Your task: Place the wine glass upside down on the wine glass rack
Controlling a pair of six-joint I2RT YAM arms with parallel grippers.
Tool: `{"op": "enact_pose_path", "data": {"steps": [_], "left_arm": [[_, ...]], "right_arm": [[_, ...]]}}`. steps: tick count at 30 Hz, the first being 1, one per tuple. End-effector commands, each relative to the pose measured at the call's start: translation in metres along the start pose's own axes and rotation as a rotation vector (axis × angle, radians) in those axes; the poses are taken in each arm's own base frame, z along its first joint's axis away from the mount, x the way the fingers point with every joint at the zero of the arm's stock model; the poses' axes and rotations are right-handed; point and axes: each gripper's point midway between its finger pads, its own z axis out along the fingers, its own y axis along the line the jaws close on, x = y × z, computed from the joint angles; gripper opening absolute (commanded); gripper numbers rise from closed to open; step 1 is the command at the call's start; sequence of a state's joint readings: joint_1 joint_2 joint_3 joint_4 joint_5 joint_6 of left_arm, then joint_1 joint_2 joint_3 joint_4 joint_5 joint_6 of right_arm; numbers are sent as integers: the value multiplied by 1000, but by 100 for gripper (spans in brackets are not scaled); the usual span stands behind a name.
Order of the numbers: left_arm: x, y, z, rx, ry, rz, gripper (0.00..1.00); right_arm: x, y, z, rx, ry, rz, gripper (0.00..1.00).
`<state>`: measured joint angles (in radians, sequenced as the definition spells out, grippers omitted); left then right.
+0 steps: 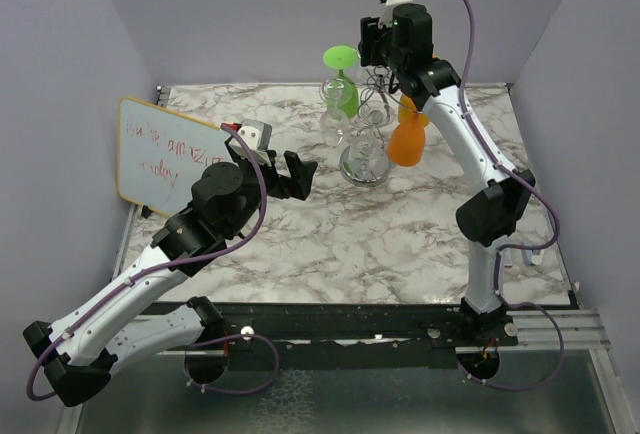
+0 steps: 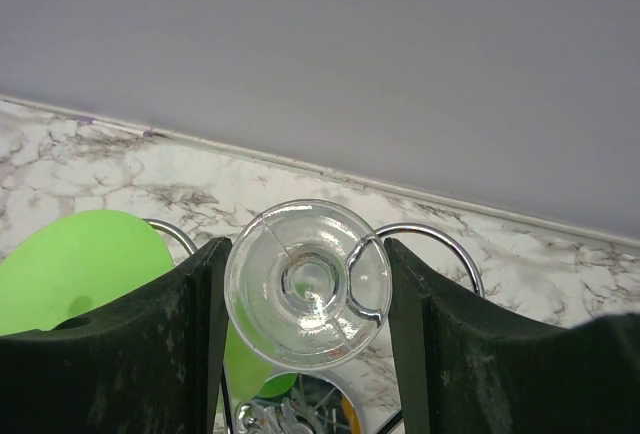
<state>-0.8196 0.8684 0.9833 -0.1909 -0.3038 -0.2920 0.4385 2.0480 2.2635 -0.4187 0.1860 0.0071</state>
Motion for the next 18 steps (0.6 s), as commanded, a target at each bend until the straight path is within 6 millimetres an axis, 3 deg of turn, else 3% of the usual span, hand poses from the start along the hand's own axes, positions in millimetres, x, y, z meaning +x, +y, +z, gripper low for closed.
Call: {"op": "enact_pose_path", "data": {"steps": [1,18], "left_arm": [[3,0,-2,5,5,-6,99],[2,0,-4,8,3,-10,99]], "right_arm": [[-34,-11,-28,26,-67,-17,1],[-22,-24,-34,88,-37,-27,1]]}}
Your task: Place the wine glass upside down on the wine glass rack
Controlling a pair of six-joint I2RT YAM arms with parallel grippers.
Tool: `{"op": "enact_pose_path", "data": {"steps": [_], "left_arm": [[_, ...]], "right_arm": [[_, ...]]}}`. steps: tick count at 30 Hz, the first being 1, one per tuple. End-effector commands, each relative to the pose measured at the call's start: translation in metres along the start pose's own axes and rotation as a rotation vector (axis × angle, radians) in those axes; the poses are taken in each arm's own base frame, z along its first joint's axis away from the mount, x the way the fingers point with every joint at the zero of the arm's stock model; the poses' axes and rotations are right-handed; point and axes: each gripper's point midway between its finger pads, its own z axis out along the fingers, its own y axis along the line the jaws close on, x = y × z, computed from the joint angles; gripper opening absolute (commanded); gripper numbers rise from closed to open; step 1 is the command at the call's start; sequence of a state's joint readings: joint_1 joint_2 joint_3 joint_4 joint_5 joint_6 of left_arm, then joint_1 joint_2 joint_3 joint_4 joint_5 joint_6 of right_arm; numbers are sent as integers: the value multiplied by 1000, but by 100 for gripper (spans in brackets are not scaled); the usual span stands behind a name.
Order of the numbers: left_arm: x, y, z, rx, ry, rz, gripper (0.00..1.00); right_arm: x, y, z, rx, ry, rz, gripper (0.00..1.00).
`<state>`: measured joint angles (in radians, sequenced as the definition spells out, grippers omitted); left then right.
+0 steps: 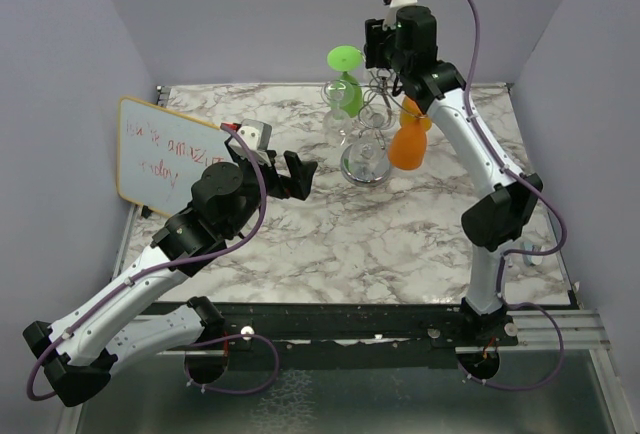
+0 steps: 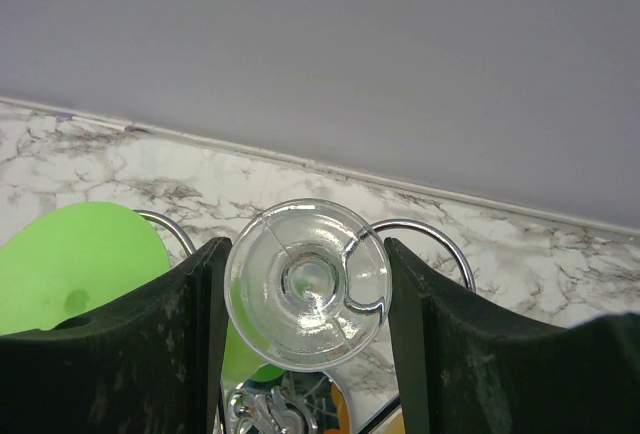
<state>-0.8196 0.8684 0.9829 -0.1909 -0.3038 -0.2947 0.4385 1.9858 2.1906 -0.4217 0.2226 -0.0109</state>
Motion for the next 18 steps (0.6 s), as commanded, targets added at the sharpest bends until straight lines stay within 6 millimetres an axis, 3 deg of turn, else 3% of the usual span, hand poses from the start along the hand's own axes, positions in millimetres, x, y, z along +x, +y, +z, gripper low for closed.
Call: {"op": "enact_pose_path", "data": {"steps": [1,13,18], "left_arm": [[2,0,-4,9,2,-8,99],[-1,0,-6,10,-3,-8,99],[-1,-1,-6,13,2,-5,99]], "right_arm": [[-20,-15,-19,52,-44,-6,1],[9,-7,-6,-43,-14,-117,1],[9,-6,-9,-145,-38,-116,1]]}}
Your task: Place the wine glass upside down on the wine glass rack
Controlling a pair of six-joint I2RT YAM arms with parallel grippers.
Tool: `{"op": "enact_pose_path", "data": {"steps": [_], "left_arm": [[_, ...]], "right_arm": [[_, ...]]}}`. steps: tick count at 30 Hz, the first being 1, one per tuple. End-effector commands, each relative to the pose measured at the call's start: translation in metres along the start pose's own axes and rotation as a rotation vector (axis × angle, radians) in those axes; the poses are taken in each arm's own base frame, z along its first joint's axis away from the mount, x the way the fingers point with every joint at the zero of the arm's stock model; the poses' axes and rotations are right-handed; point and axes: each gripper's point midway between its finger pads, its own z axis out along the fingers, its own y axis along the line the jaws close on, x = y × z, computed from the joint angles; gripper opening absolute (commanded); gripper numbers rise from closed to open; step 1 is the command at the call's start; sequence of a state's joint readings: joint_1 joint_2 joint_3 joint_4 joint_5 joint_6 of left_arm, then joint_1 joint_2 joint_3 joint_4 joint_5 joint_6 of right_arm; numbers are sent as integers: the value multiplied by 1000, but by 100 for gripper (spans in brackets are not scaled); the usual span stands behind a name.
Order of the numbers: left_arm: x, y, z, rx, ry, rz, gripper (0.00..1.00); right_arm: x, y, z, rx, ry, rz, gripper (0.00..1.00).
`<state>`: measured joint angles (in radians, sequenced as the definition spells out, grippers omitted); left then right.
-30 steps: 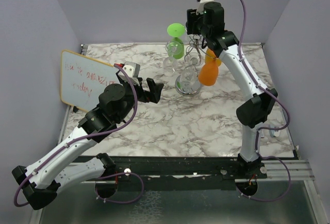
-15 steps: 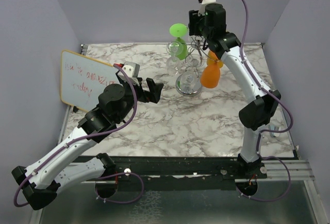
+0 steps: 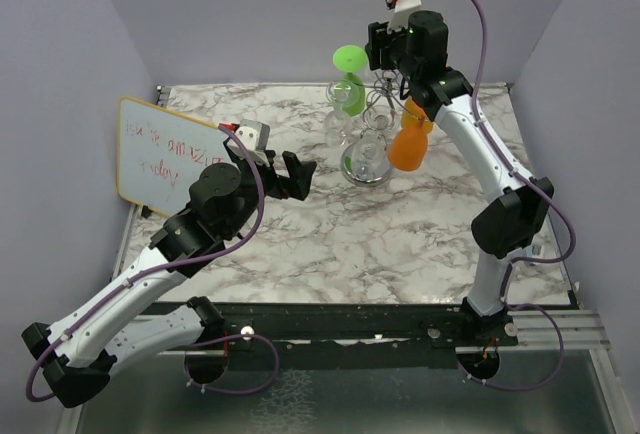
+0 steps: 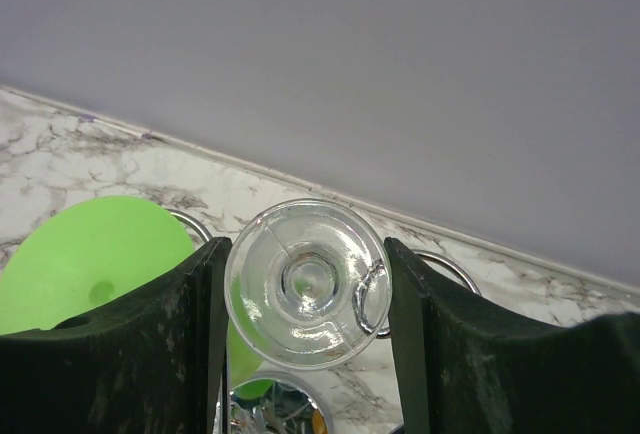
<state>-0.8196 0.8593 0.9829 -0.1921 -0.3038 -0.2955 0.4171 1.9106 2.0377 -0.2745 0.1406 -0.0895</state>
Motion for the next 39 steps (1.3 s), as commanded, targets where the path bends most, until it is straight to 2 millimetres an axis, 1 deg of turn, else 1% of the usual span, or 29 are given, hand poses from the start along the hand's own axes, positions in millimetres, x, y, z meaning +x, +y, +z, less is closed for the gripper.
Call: {"op": "enact_pose_path", "data": {"steps": [1,4,6,13,16,25,34,36,39], "left_arm": [[1,-1,-4,10,8,-1,99],[0,-1,-4,12,5,-2,99],[0,-2,-3,15,6,-2,99],[-2,-7,1,29,9,-7,99],[-3,-8,1,32,6,-8,99],[-3,-8,1,32,7,-9,99],[-4,-8,1,32,6,-8,99],[-5,-10,2,39,0,-10,99],[-12,-18,7,72,-15,-15,99]], "right_arm": [[13,0,-8,-110,31,-50,1],[11,4,-14,-159,29,-59,1],[8,4,-18,-167,27,-53,1],[-6,-8,-17,-115,7,8,1],[-9,-8,-18,-124,-2,2,1],[-6,-2,-29,-185,-19,-43,1],[-3,-8,-40,-226,-40,-73,1],[-3,-8,-40,-236,-38,-67,1],[-1,-9,-37,-234,-28,-52,1]]}}
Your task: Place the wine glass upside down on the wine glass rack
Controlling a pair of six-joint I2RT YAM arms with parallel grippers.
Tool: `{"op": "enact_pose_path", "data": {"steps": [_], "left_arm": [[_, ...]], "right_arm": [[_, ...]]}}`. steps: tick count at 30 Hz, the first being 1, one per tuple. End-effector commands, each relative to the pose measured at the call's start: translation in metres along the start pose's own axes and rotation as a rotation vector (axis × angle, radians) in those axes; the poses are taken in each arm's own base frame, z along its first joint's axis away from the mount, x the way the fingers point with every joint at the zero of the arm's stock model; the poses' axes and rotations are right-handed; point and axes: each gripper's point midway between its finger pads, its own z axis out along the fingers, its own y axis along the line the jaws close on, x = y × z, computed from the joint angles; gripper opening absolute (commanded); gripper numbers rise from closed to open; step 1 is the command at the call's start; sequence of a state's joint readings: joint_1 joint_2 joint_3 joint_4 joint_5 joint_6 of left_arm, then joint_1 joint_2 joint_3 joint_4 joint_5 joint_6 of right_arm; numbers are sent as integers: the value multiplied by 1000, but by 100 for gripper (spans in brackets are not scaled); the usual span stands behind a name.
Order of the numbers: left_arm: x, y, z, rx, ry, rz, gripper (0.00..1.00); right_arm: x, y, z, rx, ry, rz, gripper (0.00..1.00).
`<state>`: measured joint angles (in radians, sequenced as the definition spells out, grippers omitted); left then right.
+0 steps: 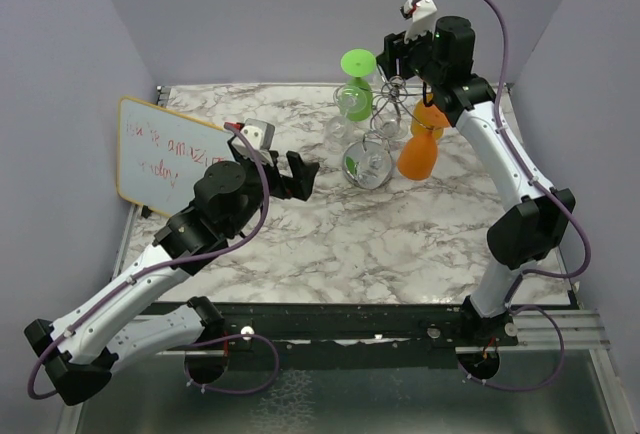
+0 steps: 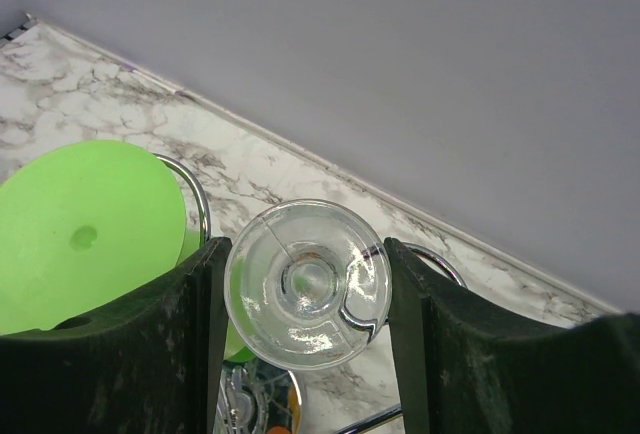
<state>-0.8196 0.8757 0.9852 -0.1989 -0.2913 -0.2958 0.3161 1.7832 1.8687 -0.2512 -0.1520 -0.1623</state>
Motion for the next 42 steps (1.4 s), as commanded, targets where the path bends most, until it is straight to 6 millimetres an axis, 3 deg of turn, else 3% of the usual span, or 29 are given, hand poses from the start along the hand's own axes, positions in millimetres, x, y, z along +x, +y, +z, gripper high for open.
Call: {"op": "enact_pose_path", "data": {"steps": [1,9,15,23,29,36,42], "left_arm": [[-22,-20,5,80,-45,-22,99],[-76,-68,30,242,-159,-34,99],[-111,-106,63,360,-238,16,95],[-110,-116,131,308,-230,135,82],[-106,-114,168,248,-224,200,64],[-106,-124,189,265,-206,196,61],[-107,-123,192,251,-211,193,61]], "right_arm": [[-10,2,-8,-33,-19,14,1],[-13,-5,4,11,-35,82,1],[-14,-12,9,50,-40,104,1],[-11,-15,12,55,-35,112,1],[-7,-20,13,29,-18,104,1],[2,-17,17,-66,40,35,1],[4,-17,12,-103,49,7,1]]}}
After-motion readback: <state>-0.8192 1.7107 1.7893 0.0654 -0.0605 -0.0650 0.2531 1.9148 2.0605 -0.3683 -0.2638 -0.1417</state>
